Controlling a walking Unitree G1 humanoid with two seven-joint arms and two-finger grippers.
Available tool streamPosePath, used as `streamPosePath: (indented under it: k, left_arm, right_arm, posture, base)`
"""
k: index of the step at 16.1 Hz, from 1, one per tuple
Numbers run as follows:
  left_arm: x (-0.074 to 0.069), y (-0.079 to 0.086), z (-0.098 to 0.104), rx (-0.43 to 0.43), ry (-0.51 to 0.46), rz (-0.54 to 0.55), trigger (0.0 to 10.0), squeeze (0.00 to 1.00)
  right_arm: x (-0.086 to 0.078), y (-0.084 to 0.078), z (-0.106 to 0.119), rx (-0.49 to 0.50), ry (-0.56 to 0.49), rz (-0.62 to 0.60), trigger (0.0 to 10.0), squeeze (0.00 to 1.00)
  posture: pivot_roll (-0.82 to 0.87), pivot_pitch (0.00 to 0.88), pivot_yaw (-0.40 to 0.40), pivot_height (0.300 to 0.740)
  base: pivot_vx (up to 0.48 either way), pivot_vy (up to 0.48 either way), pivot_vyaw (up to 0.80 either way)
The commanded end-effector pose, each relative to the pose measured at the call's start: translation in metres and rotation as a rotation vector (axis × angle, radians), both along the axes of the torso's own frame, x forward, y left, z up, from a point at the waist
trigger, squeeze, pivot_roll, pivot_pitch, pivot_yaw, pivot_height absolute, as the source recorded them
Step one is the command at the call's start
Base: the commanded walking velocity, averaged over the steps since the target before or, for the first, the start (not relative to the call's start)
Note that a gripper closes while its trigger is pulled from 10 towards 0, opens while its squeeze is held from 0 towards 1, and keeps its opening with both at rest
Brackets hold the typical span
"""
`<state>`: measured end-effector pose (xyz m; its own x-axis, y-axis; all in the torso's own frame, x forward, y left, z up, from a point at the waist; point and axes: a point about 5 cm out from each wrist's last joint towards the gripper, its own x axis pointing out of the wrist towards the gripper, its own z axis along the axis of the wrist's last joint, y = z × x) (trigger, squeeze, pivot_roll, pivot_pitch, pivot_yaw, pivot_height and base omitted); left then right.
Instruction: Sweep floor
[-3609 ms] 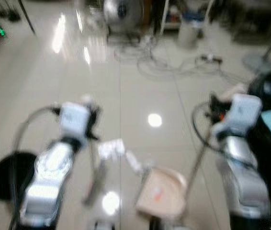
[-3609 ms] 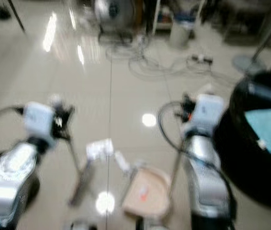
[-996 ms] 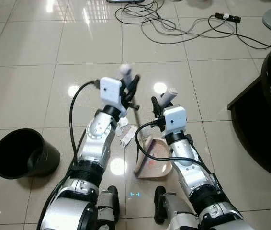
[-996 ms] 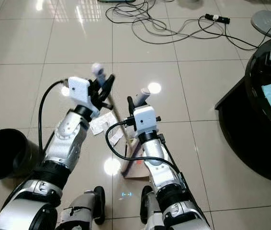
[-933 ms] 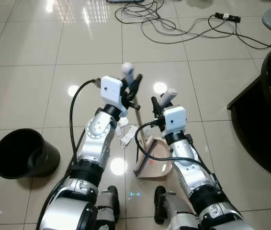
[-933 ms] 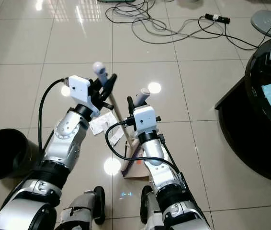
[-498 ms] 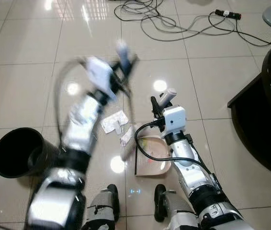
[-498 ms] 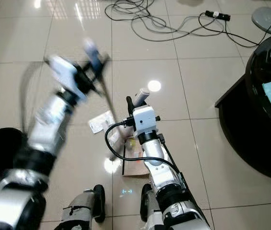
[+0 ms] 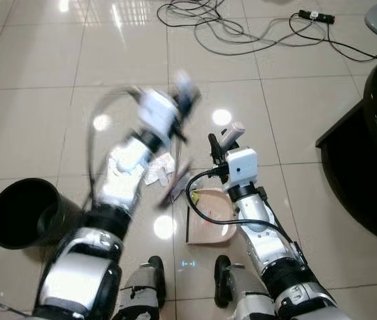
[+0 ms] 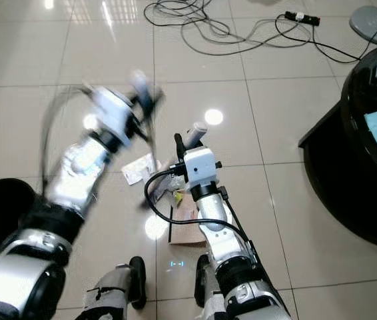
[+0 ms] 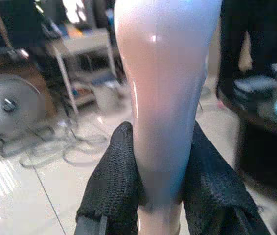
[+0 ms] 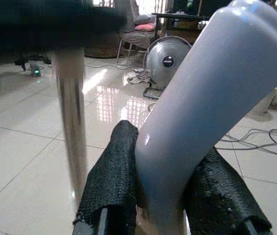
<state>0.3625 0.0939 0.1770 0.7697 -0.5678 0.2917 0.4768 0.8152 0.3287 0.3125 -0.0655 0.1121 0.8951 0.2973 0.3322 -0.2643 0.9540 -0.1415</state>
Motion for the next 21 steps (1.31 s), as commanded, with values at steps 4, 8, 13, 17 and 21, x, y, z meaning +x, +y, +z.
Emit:
streamPosePath:
  k: [4,8,13,17,21]
  left_arm:
    - [-0.012,-0.032,-0.020,-0.138,0.079,-0.051,10.0,0.00]
    - [-0.007,-0.029,-0.007,-0.333,0.090,0.004,10.0,0.00]
    - [-0.012,-0.031,0.019,-0.340,-0.013,-0.105,10.0,0.00]
    - [-0.030,0.023,0.060,-0.206,-0.136,-0.182,10.0,0.00]
    - [-0.052,0.090,0.108,-0.180,-0.211,-0.047,10.0,0.00]
  right_arm:
    - [-0.011,0.007,-0.016,0.000,0.072,0.029,10.0,0.00]
    - [-0.010,0.006,-0.017,0.004,0.078,0.022,10.0,0.00]
    - [-0.010,0.006,-0.019,0.006,0.089,0.017,10.0,0.00]
    - [-0.006,0.005,-0.017,0.021,0.094,0.005,10.0,0.00]
    - [-0.009,-0.013,-0.018,0.070,0.105,-0.040,10.0,0.00]
  posture:
    - [0.13,0.350,0.008,0.740]
    - [0.13,0.350,0.009,0.740]
    - [0.15,0.327,0.008,0.740]
    - [0.17,0.276,0.002,0.740]
    - [0.20,0.193,-0.040,0.740]
  base:
    - [0.000,0.000,0.00]
    - [0.000,0.000,0.00]
    - [0.000,0.000,0.00]
    - [0.000,0.000,0.00]
    - [0.000,0.000,0.00]
